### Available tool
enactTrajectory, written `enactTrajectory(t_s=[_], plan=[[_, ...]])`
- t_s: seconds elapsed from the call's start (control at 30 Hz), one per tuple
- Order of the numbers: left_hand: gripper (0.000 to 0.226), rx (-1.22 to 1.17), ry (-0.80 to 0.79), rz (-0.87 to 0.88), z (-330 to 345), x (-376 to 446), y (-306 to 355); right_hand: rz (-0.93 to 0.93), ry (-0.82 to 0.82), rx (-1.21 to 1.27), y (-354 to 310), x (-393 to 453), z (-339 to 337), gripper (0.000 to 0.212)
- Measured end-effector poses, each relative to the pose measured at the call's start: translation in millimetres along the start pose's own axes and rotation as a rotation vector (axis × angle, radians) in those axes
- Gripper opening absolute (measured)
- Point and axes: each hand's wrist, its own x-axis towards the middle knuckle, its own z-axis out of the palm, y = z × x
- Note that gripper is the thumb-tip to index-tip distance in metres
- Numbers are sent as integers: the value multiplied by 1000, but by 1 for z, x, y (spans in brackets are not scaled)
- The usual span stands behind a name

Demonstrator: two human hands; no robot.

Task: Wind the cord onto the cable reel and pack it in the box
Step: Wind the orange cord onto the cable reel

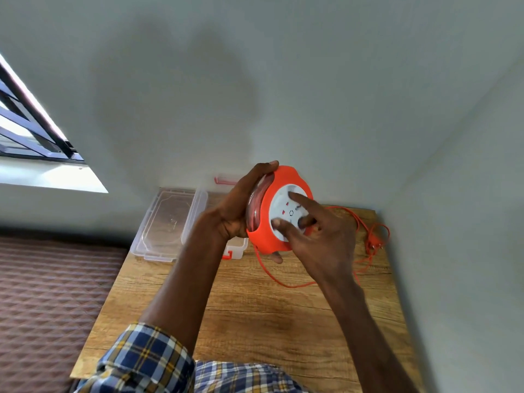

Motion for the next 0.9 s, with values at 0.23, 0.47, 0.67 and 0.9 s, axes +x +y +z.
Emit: enactTrajectory(t_s=[0.23,0.47,0.67,0.9], plan=[[62,-19,0,11,-4,-3,-1,-213,49,-85,10,8,-6,35],[67,-21,-53,10,-8,-4,1,-456,-164,-36,24,11,-6,75],[65,-28,-38,22,-10,-4,1,-412,-158,-86,23,9,-5,70],[64,-12,47,29,-3,-5,4,-301,-51,-113,15,2,2,63]])
